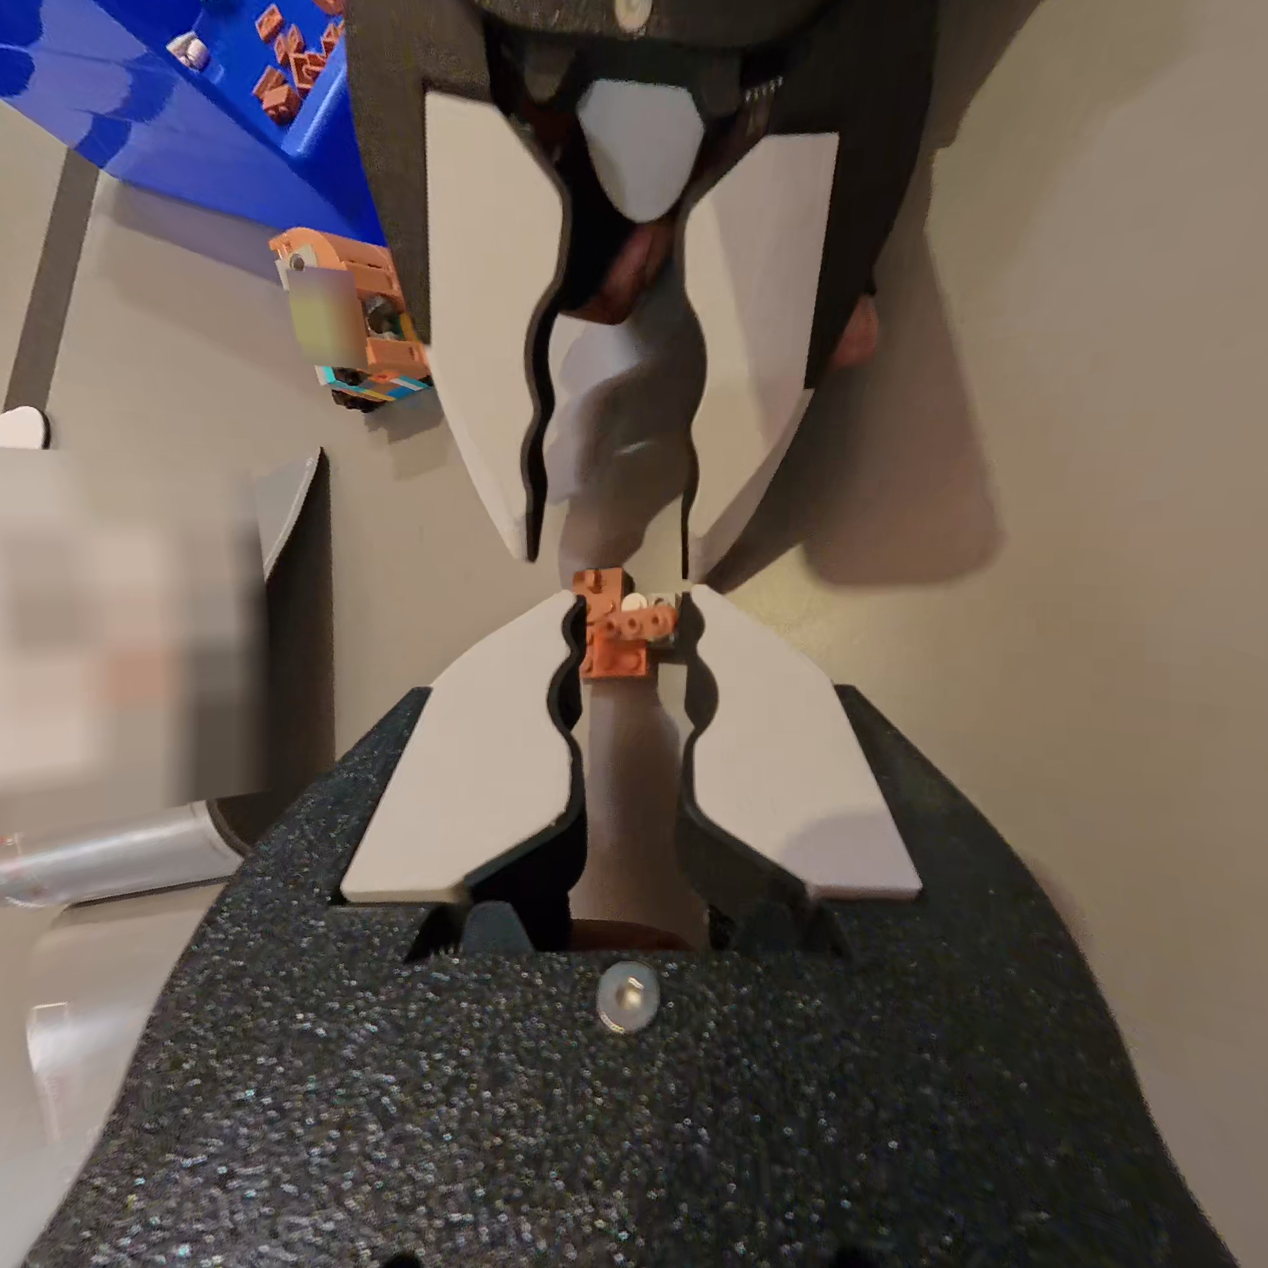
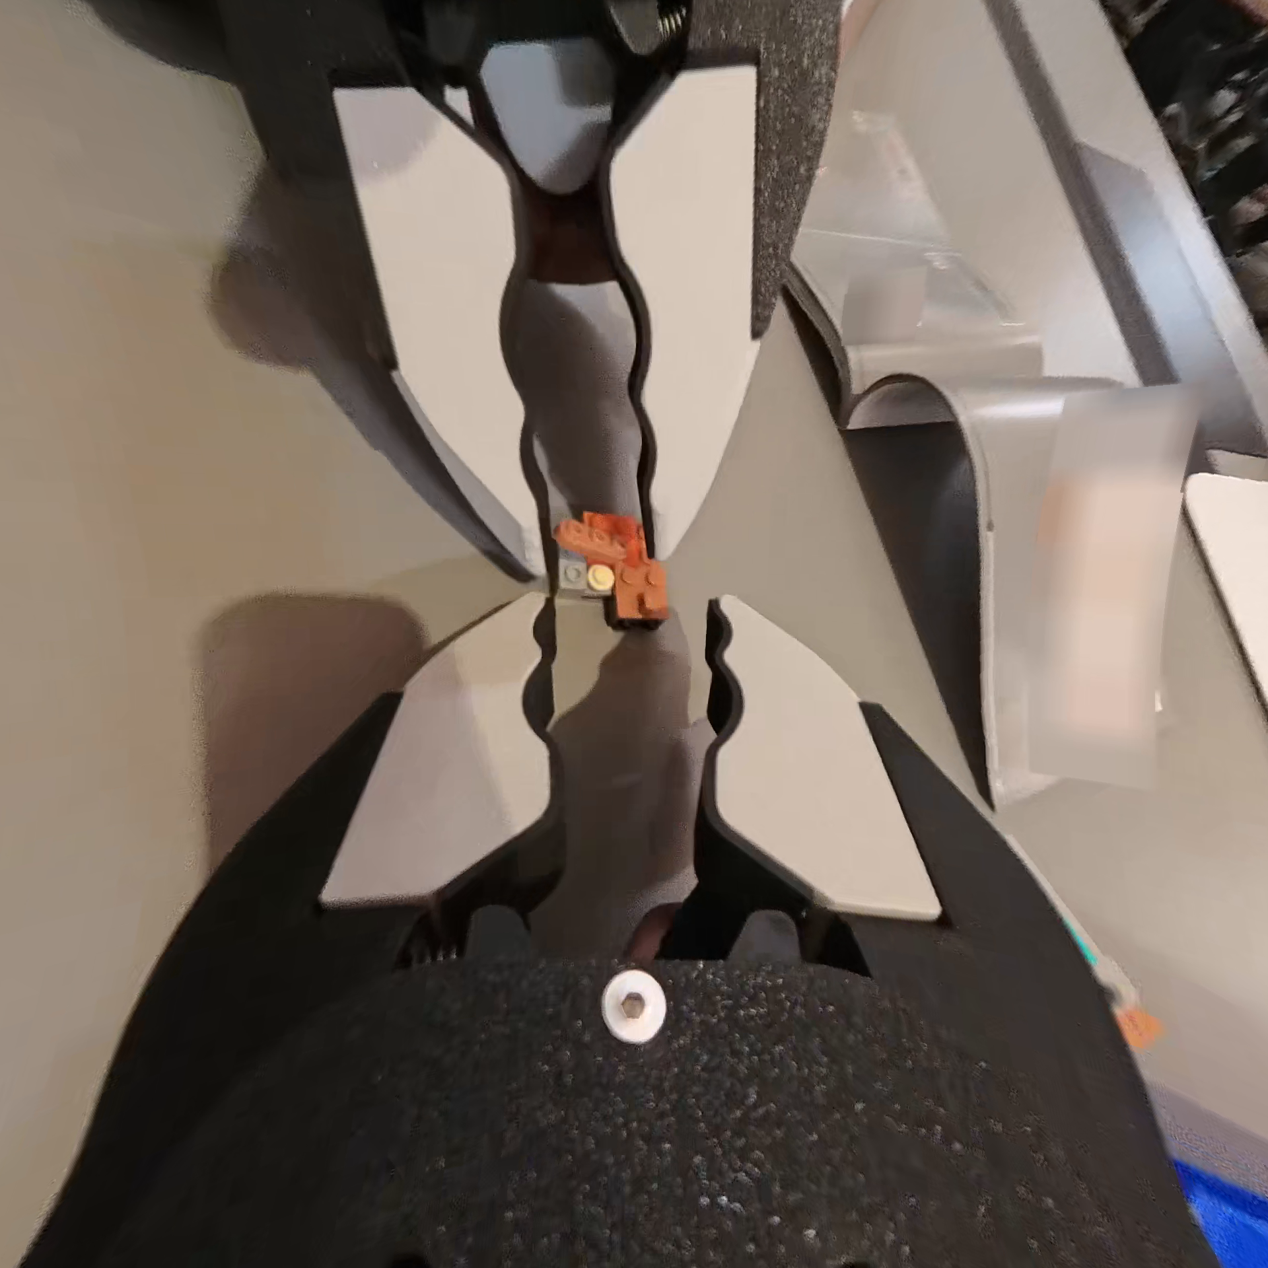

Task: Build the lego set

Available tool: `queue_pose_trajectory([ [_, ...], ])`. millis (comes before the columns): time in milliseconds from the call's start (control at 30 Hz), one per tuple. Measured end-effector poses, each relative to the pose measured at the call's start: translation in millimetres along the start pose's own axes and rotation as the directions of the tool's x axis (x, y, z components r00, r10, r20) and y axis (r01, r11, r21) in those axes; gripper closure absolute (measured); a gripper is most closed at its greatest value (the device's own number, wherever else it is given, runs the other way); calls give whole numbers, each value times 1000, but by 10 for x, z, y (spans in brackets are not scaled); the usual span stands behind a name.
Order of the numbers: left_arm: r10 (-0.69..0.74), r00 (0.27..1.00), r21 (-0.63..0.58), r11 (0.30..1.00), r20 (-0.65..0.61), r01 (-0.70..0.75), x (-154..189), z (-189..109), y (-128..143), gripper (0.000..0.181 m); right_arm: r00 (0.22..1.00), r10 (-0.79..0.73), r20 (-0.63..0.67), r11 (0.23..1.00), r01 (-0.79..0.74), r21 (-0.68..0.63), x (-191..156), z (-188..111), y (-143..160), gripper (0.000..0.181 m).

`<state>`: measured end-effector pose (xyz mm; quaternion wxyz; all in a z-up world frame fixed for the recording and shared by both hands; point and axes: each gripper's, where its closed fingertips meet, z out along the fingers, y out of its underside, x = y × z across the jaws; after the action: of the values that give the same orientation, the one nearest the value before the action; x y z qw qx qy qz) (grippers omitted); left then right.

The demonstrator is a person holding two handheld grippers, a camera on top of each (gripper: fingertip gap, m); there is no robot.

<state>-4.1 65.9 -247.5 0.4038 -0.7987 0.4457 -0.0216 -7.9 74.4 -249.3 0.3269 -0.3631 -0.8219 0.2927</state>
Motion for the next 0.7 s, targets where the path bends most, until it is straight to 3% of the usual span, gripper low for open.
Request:
queue_pose_trajectory([
  [200, -40, 999, 7, 999, -20, 41, 5, 25, 19, 150, 977, 129, 167, 990, -118, -76, -41, 98, 57, 135],
  [700, -118, 990, 17, 993, -74, 120, -33, -51, 205, 134, 967, 154, 203, 986, -139, -88, -40, 106, 67, 145],
])
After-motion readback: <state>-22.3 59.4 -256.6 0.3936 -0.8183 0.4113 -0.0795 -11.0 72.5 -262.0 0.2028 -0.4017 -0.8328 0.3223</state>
